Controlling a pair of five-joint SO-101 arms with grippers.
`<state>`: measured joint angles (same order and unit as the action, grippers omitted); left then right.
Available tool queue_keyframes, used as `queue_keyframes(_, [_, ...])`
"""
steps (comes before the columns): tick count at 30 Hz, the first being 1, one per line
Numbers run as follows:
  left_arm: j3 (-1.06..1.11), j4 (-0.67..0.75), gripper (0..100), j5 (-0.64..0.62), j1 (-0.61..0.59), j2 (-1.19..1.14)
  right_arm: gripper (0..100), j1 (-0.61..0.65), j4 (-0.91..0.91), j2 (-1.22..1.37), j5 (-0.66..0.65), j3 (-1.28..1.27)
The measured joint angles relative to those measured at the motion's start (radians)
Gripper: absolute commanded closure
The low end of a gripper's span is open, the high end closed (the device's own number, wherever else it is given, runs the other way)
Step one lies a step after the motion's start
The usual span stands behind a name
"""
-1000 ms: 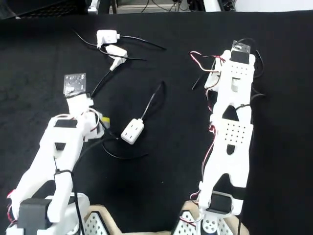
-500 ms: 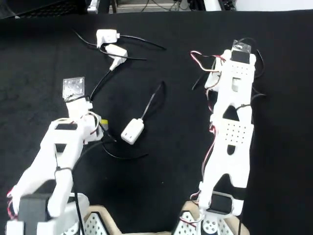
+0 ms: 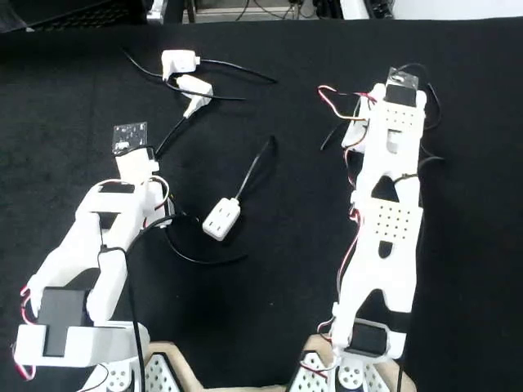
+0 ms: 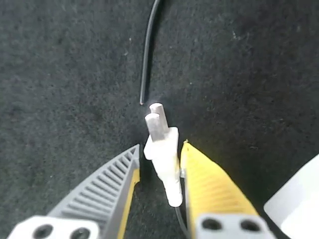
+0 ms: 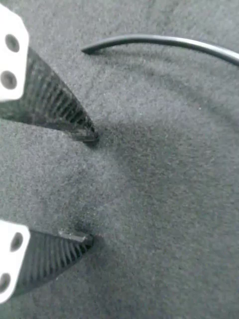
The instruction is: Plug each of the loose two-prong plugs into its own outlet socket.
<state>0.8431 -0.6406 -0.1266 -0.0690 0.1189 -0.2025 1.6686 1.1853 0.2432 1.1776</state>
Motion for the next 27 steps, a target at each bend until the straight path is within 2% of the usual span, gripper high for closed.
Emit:
queue_keyframes(11, [-0.003, -0.003, 87, -0.012, 0.0, 0.0, 71.3, 0.0, 0.0, 0.0, 0.0, 0.0])
queue_keyframes(19, [-0.038, -0.003, 87, -0.192, 0.057, -0.006, 71.3, 0.0, 0.0, 0.0, 0.0, 0.0])
queue_keyframes(27, [-0.038, -0.003, 87, -0.258, 0.074, -0.006, 71.3, 0.0, 0.0, 0.0, 0.0, 0.0])
